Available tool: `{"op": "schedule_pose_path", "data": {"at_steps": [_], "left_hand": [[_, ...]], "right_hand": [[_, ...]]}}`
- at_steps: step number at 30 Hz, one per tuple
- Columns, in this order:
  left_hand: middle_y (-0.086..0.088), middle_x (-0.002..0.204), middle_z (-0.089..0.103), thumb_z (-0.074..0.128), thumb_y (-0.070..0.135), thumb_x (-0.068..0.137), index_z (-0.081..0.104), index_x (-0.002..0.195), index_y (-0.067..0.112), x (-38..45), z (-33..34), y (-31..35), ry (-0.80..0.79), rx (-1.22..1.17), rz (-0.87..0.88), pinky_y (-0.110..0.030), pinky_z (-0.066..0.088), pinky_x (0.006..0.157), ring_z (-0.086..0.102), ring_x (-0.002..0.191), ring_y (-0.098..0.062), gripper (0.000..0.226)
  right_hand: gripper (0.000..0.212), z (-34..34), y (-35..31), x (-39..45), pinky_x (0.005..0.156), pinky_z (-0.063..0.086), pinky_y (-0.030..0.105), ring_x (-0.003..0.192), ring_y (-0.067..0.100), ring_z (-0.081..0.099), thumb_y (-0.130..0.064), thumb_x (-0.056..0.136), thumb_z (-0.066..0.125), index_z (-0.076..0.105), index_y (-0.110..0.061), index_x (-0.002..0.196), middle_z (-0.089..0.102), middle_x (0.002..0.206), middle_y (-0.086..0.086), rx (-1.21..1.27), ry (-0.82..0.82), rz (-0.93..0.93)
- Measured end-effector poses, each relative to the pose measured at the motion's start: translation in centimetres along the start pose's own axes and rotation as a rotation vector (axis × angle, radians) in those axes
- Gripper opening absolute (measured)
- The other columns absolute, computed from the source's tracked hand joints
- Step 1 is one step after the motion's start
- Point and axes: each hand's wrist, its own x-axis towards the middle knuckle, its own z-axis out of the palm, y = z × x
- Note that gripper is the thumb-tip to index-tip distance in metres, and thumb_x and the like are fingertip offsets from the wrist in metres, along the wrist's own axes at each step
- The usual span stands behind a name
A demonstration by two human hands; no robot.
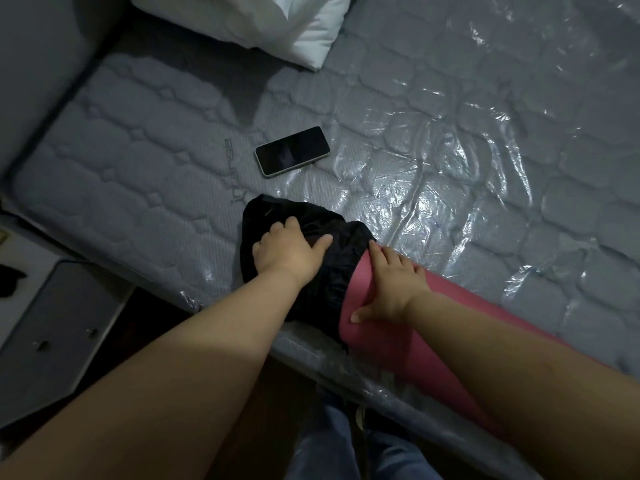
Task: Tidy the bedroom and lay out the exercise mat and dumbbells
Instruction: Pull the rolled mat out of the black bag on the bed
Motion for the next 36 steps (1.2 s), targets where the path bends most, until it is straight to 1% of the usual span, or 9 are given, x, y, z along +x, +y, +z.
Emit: {"op": "schedule_pose_path", "data": {"at_steps": [7,14,18,23,27,29,32,34,36], "left_hand": [[-0.009,0.106,0.061,0.038,0.038,0.099,0.055,0.106,0.014,1.2,0.4,-0.3,0.052,0.172,0.063,-0.037,0.034,0.088,0.057,0.097,-0.028,0.03],[-0.014,0.103,0.062,0.039,0.031,0.099,0.054,0.099,0.008,0.5,1.2,-2.6,-0.043,0.063,-0.043,-0.032,0.039,0.07,0.058,0.094,-0.03,0.028],[-0.013,0.098,0.061,0.041,0.031,0.099,0.048,0.087,0.011,0.0,1.6,-3.9,-0.043,-0.004,-0.128,-0.031,0.037,0.062,0.049,0.077,-0.023,0.024],[-0.012,0.098,0.062,0.04,0.033,0.099,0.054,0.097,0.008,-0.3,1.8,-4.6,-0.002,-0.027,-0.124,-0.032,0.041,0.067,0.058,0.089,-0.029,0.029],[-0.014,0.096,0.06,0.038,0.031,0.099,0.049,0.089,0.01,-0.1,1.2,-6.8,-0.008,-0.031,-0.135,-0.036,0.047,0.072,0.057,0.086,-0.029,0.026],[-0.016,0.098,0.059,0.038,0.029,0.1,0.048,0.089,0.009,0.3,0.5,-9.1,-0.003,-0.036,-0.19,-0.037,0.047,0.074,0.054,0.083,-0.028,0.025],[-0.014,0.097,0.057,0.036,0.029,0.1,0.041,0.082,0.013,0.8,-0.4,-11.5,0.008,-0.043,-0.272,-0.032,0.036,0.063,0.043,0.068,-0.018,0.025],[-0.013,0.098,0.058,0.035,0.032,0.1,0.046,0.086,0.012,1.0,-0.5,-11.6,0.04,-0.051,-0.268,-0.032,0.037,0.063,0.046,0.072,-0.02,0.027],[-0.015,0.108,0.059,0.037,0.036,0.099,0.051,0.104,0.011,0.6,-0.4,-11.2,0.044,-0.173,-0.23,-0.036,0.045,0.074,0.053,0.085,-0.026,0.029]], "right_hand": [[0.138,1.4,0.0,-0.8,0.112,0.016,0.058,0.139,0.034,0.02,-0.063,0.052,0.079,-0.018,-0.035,0.146,0.011,0.156,0.004,-0.034,0.075,-0.063],[0.13,-0.8,0.5,-0.1,0.114,0.007,0.056,0.135,0.032,0.033,-0.06,0.056,0.077,-0.007,-0.028,0.15,0.034,0.149,0.002,-0.141,0.102,-0.186],[0.125,-2.5,-0.3,1.3,0.113,0.005,0.059,0.134,0.028,0.035,-0.057,0.057,0.078,0.0,-0.026,0.15,0.036,0.149,0.0,-0.214,0.08,-0.282],[0.126,-1.6,-0.5,1.2,0.114,0.006,0.059,0.144,0.03,0.011,-0.054,0.058,0.08,-0.001,-0.026,0.15,0.008,0.157,0.006,-0.155,0.049,-0.202],[0.123,0.3,0.2,0.2,0.113,0.006,0.06,0.145,0.026,0.005,-0.053,0.061,0.078,-0.003,-0.029,0.15,0.007,0.158,0.001,-0.094,-0.008,-0.18],[0.12,0.4,0.4,0.2,0.113,0.007,0.062,0.145,0.026,0.005,-0.052,0.062,0.077,-0.002,-0.031,0.15,0.008,0.158,0.0,-0.065,-0.009,-0.169],[0.116,-0.9,0.8,0.7,0.112,0.011,0.061,0.143,0.025,0.016,-0.055,0.062,0.076,0.004,-0.031,0.149,0.016,0.156,-0.001,-0.042,-0.016,-0.134],[0.112,-2.2,1.0,1.2,0.112,0.015,0.059,0.141,0.026,0.023,-0.056,0.062,0.075,0.009,-0.029,0.149,0.022,0.154,0.0,-0.049,-0.017,-0.086],[0.11,-3.1,0.4,1.6,0.111,0.017,0.059,0.14,0.03,0.024,-0.053,0.064,0.075,0.01,-0.026,0.148,0.024,0.153,0.004,-0.067,0.025,-0.036]]}}
